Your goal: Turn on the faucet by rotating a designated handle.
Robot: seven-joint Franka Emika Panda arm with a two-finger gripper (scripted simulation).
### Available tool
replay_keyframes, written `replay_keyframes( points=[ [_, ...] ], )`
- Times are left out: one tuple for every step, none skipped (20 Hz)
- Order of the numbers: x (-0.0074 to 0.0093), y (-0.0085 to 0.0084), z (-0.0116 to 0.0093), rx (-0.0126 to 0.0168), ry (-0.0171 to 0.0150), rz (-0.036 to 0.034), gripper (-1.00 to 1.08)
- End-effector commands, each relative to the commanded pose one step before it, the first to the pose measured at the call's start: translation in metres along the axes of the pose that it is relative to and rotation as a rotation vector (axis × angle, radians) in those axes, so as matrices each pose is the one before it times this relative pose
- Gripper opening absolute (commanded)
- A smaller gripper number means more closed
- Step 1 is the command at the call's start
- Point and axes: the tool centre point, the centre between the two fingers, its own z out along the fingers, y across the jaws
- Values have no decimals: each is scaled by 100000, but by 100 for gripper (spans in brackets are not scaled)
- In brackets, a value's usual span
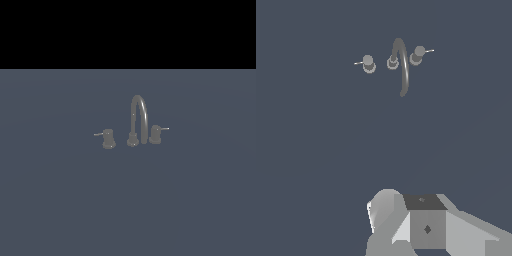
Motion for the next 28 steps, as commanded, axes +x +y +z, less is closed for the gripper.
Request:
replay_keyframes(
  points=[
    [0, 1, 0, 0, 0, 0, -100],
    [4, 32, -12, -60, 3, 104, -100],
    [13, 95, -35, -157, 7, 283, -100],
    [19, 155, -57, -265, 12, 475, -100],
    [24, 215, -79, -365, 16, 648, -100],
    [26, 271, -99, -460, 19, 804, -100],
    [21, 301, -110, -513, 19, 876, -100],
    [7, 251, -92, -428, 14, 703, -100],
    [-6, 186, -70, -319, 9, 492, -100],
    [-17, 120, -47, -211, 5, 290, -100],
    [-22, 55, -24, -99, 1, 97, -100],
    [-15, -10, 1, 14, -1, -68, -100],
    [19, -47, 21, 87, -1, -82, -100],
    [63, -28, 21, 62, 3, 76, -100],
    [105, -3, 20, 28, 6, 247, -100],
    [149, 13, 23, 13, 10, 396, -100],
    [195, 18, 29, 11, 13, 521, -100],
    [240, 18, 40, 23, 16, 632, -100],
    [284, 12, 52, 40, 18, 726, -100],
    [326, 7, 63, 53, 20, 821, -100],
    [366, 4, 75, 62, 22, 919, -100],
    [406, 5, 87, 66, 24, 1024, -100],
    [447, 4, 100, 68, 26, 1134, -100],
    [486, 1, 115, 73, 28, 1237, -100],
    [530, -5, 133, 82, 29, 1345, -100],
    [573, -11, 152, 90, 30, 1455, -100],
    [615, -18, 173, 97, 32, 1567, -100],
    [658, -27, 197, 103, 33, 1678, -100]
  ],
)
